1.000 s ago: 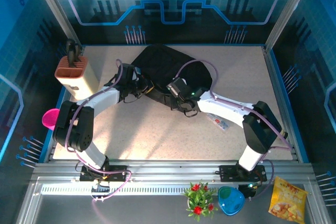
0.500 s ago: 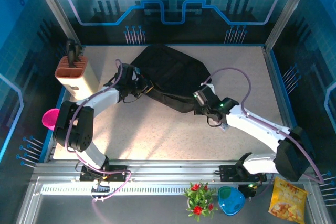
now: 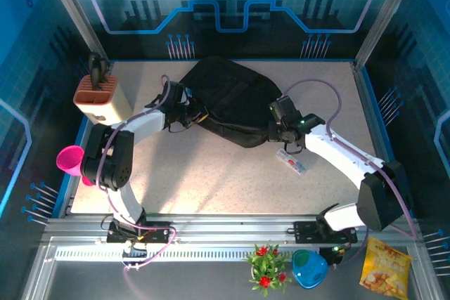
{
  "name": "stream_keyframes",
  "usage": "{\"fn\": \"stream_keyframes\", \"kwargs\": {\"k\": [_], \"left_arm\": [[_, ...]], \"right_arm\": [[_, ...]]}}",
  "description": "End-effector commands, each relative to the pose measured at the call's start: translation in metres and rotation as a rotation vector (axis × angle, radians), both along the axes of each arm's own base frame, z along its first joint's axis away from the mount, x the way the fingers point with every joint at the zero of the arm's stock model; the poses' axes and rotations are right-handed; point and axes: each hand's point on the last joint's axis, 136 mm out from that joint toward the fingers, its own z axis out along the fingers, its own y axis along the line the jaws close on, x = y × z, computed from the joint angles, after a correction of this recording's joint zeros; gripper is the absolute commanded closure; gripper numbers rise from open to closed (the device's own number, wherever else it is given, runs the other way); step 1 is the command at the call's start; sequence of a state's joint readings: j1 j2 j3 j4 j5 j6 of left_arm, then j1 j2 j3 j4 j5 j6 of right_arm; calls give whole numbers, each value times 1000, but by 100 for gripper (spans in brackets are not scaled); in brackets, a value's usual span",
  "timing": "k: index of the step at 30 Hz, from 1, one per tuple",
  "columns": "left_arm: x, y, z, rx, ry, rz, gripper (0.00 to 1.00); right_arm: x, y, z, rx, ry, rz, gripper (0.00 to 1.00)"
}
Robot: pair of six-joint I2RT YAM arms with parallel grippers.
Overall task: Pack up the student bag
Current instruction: Zip the student bag at the top-center of the table.
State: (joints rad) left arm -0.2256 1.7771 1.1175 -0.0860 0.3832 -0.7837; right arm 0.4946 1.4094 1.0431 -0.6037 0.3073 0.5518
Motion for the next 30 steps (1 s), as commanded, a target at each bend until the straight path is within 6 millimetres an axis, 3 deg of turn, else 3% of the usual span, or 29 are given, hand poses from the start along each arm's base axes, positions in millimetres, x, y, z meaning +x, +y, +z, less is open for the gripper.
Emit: {"fn": "stream_keyframes", "kwargs": {"k": [1, 2, 4, 6, 9, 15, 21, 27, 30], "left_arm": [[14, 14, -3, 79, -14, -7, 100], [15, 16, -3, 92, -16, -8, 98], [15, 22, -1, 123, -16, 9, 76], [12, 28, 3, 142, -25, 28, 61], [1, 37, 13, 157, -37, 57, 46], [-41, 46, 24, 96, 2, 145, 33], [-81, 23, 45, -216, 19, 191, 21], [-99, 10, 48, -318, 77, 217, 18], [-103, 0, 42, -347, 136, 224, 18]], "right_arm": [[7, -14, 10, -56, 1, -21, 100], [9, -7, 13, -36, -9, 1, 100], [13, 8, 22, 11, -33, 49, 100], [16, 25, 33, 59, -57, 102, 100], [20, 51, 52, 98, -88, 186, 100], [21, 104, 73, 119, -109, 346, 100], [9, 167, 81, 212, -94, 496, 100], [-7, 215, 77, 304, -59, 611, 100], [-16, 229, 73, 336, -40, 647, 100]]}}
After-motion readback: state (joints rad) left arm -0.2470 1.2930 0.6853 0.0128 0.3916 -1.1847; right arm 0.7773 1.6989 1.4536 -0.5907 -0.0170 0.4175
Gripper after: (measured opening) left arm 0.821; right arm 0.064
